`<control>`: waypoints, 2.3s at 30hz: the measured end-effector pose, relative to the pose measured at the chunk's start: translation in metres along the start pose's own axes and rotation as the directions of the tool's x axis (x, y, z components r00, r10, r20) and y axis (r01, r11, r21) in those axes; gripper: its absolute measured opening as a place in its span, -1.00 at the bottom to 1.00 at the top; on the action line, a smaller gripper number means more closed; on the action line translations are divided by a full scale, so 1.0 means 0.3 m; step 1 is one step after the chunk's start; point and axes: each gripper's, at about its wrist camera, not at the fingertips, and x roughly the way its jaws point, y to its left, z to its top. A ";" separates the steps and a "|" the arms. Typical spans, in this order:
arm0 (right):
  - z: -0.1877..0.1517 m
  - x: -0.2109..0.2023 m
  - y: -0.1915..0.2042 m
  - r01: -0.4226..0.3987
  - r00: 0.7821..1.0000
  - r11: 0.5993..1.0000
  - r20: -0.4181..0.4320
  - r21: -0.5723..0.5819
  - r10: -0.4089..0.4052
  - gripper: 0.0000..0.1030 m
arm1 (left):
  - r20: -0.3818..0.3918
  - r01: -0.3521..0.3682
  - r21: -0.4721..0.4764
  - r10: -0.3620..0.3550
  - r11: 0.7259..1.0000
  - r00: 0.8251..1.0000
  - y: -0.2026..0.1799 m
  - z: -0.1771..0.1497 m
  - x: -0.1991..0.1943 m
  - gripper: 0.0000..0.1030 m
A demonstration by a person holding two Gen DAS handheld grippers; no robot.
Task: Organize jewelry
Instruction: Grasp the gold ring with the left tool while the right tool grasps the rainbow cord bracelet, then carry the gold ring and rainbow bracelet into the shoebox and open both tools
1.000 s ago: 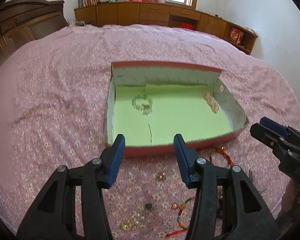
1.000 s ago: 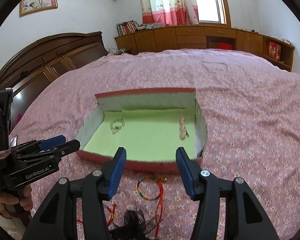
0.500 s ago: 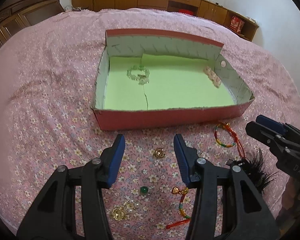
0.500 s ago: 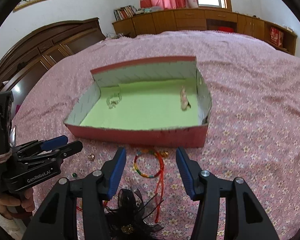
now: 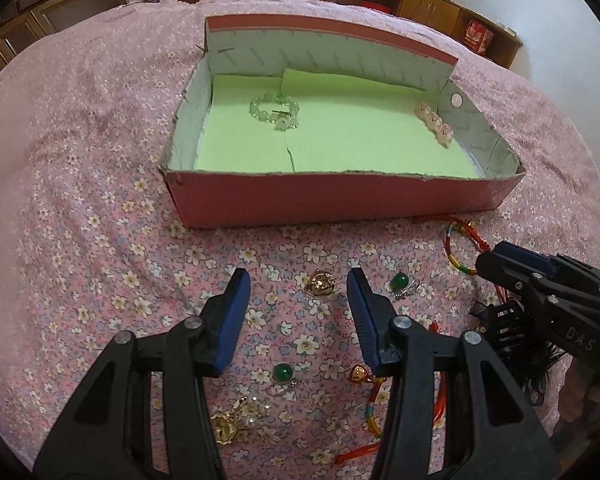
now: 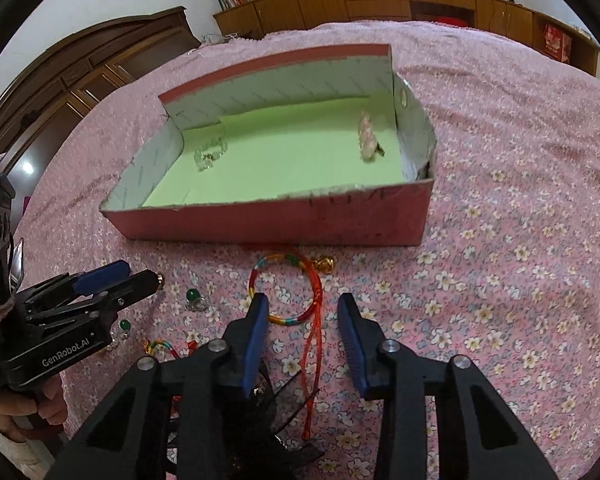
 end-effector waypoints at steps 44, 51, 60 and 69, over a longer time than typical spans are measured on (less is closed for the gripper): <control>-0.025 -0.119 0.013 -0.072 0.989 0.997 0.127 0.003 0.071 -0.87 | 0.102 0.029 0.046 -0.033 0.999 0.994 -0.036 -0.031 -0.107 -0.87; -0.019 -0.196 0.047 -0.095 0.972 0.995 0.215 0.001 0.093 -0.87 | 0.162 0.021 0.054 -0.030 0.998 0.986 -0.052 -0.017 -0.168 -0.87; -0.009 -0.281 0.083 -0.088 0.944 0.995 0.315 -0.038 0.096 -0.87 | 0.229 0.016 0.065 -0.031 0.998 0.973 -0.067 0.006 -0.220 -0.87; 0.010 -0.315 0.096 -0.081 0.926 0.995 0.364 -0.055 0.095 -0.87 | 0.304 -0.003 0.074 -0.020 0.997 0.953 -0.068 0.037 -0.277 -0.87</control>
